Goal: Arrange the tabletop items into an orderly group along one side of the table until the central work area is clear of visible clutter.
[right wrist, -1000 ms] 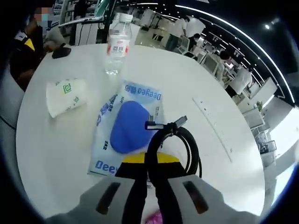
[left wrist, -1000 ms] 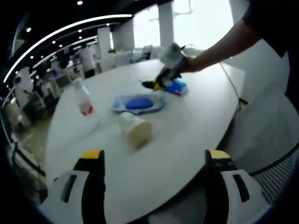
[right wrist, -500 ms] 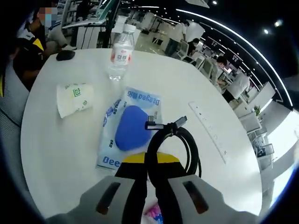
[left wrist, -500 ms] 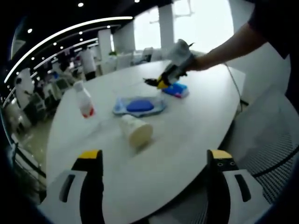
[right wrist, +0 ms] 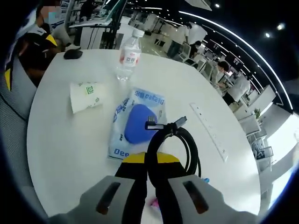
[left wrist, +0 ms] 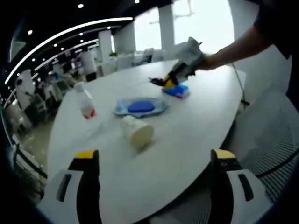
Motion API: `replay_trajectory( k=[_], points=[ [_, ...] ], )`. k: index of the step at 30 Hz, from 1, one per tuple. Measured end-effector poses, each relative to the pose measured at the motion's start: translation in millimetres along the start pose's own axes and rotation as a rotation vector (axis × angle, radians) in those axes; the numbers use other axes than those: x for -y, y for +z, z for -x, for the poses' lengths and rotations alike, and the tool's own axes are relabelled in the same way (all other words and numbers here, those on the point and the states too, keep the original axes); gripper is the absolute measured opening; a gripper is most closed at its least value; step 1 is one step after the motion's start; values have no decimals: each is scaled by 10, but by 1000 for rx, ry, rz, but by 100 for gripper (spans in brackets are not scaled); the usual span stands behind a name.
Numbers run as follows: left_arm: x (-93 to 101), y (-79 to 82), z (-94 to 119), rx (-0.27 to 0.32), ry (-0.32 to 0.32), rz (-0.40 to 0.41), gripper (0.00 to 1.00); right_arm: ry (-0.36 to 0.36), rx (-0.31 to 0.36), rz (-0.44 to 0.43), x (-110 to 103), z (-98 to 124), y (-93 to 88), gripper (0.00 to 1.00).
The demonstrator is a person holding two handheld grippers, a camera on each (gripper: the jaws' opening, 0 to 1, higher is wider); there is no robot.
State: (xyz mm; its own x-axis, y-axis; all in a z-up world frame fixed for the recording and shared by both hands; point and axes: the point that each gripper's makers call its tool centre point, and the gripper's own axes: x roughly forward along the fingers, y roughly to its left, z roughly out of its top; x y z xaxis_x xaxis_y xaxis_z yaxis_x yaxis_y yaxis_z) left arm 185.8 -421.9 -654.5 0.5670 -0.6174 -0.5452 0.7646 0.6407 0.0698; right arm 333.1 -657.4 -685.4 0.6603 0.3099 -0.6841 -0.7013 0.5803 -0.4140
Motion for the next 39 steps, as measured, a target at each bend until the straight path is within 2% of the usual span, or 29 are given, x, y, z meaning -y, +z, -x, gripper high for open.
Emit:
replay_trajectory(
  k=[13,39],
  points=[
    [-30,3,9,4,14,13,100,4,6,-3,-174,166,-58,3],
    [-9,-21,5,-3,6,21,98,43,-34,-85,-715,407,-489,3]
  ],
)
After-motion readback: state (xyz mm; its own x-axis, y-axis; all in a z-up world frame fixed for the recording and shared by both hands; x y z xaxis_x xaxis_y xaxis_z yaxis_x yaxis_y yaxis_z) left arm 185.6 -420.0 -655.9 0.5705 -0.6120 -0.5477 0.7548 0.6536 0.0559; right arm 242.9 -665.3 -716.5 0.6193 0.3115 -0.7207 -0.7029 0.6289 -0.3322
